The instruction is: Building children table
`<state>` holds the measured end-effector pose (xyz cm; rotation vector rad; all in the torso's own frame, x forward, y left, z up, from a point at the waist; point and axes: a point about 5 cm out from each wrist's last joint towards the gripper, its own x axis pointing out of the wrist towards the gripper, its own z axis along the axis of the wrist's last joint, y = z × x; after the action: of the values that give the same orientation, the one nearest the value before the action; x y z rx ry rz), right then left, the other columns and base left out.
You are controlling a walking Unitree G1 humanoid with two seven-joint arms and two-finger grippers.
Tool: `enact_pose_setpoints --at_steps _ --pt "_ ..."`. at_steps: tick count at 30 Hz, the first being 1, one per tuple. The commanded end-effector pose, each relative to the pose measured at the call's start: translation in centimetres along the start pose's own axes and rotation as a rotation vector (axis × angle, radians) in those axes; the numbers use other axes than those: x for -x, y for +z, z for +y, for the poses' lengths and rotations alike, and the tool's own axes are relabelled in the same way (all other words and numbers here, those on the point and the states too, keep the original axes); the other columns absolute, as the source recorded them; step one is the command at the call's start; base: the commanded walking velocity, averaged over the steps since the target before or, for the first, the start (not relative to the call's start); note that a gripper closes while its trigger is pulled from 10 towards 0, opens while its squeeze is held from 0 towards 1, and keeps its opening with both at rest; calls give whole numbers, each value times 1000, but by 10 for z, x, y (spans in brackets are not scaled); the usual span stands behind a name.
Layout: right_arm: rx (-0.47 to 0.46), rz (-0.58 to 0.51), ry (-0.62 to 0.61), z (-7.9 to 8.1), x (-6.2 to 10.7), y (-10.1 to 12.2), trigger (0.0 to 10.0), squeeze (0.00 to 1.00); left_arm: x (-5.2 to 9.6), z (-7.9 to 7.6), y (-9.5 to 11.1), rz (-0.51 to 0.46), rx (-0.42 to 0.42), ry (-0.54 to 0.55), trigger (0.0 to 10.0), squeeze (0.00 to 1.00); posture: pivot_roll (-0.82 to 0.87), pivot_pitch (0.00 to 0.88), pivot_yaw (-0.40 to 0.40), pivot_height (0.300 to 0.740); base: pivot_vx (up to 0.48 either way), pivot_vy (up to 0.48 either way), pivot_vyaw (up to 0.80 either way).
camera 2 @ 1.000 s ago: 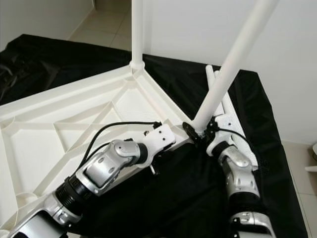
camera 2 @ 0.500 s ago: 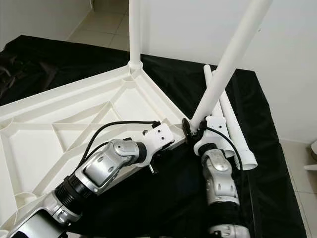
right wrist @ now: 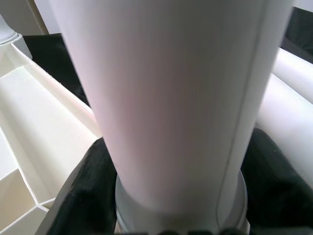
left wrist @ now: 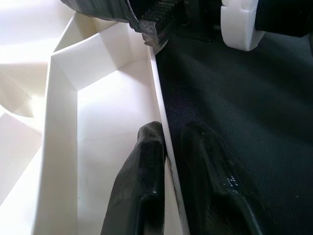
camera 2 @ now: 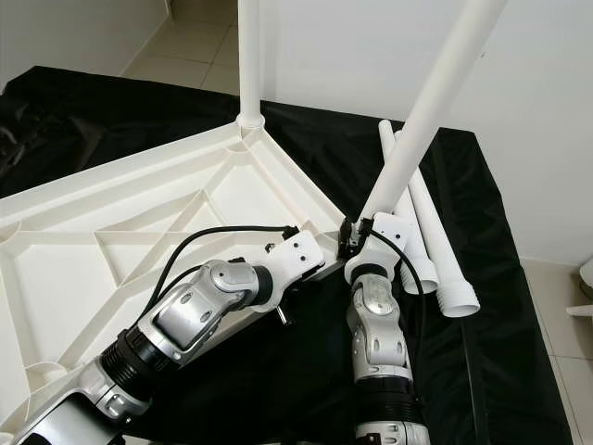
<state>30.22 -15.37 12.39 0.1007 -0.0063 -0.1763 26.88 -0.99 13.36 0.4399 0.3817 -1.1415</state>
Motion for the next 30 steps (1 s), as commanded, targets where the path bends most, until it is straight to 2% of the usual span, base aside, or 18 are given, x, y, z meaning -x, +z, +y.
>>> enact_pose_setpoints --at_steps 1,2,3,4,11,12,15,17,24,25,28,30 --pt "-6 27 21 3 1 -5 10000 0 -11 -21 -25 105 63 -137 10000 0 3 102 -51 740 0 0 0" --pt "-33 11 58 4 2 -3 10000 447 -11 -21 -25 104 61 -138 10000 0 1 101 -50 740 0 0 0" --pt "-54 -1 77 5 2 0 10000 976 -11 -21 -25 104 60 -139 10000 0 1 101 -50 740 0 0 0" --pt "-59 -13 99 6 3 2 10000 1000 -12 -21 -25 104 59 -139 10000 0 0 101 -51 740 0 0 0" --pt "-33 -24 119 0 3 1 10000 1000 -12 -22 -24 103 59 -141 10000 0 0 102 -53 740 0 0 0" --pt "-42 -33 153 -7 2 0 10000 1000 -12 -22 -25 103 60 -140 10000 0 0 102 -52 740 0 0 0" --pt "-51 -38 200 -11 2 0 10000 1000 -12 -22 -25 103 61 -139 10000 0 0 102 -52 740 0 0 0" --pt "-22 -31 253 -16 1 -3 10000 1000 -12 -22 -25 104 61 -139 10000 0 1 101 -51 740 0 0 0" --pt "-5 -18 292 -21 1 -6 10000 1000 -12 -22 -25 104 61 -139 10000 0 1 101 -50 740 0 0 0" --pt "12 -18 335 -30 -1 -8 10000 0 -12 -22 -25 104 61 -139 10000 0 0 99 -49 740 0 0 0" --pt "68 -24 451 -59 -7 -8 10000 0 -12 -21 -24 103 61 -137 10000 0 0 99 -49 740 0 0 0" --pt "85 -27 488 -69 -11 -7 10000 0 -12 -21 -24 102 61 -137 10000 0 -4 95 -47 740 0 0 0"
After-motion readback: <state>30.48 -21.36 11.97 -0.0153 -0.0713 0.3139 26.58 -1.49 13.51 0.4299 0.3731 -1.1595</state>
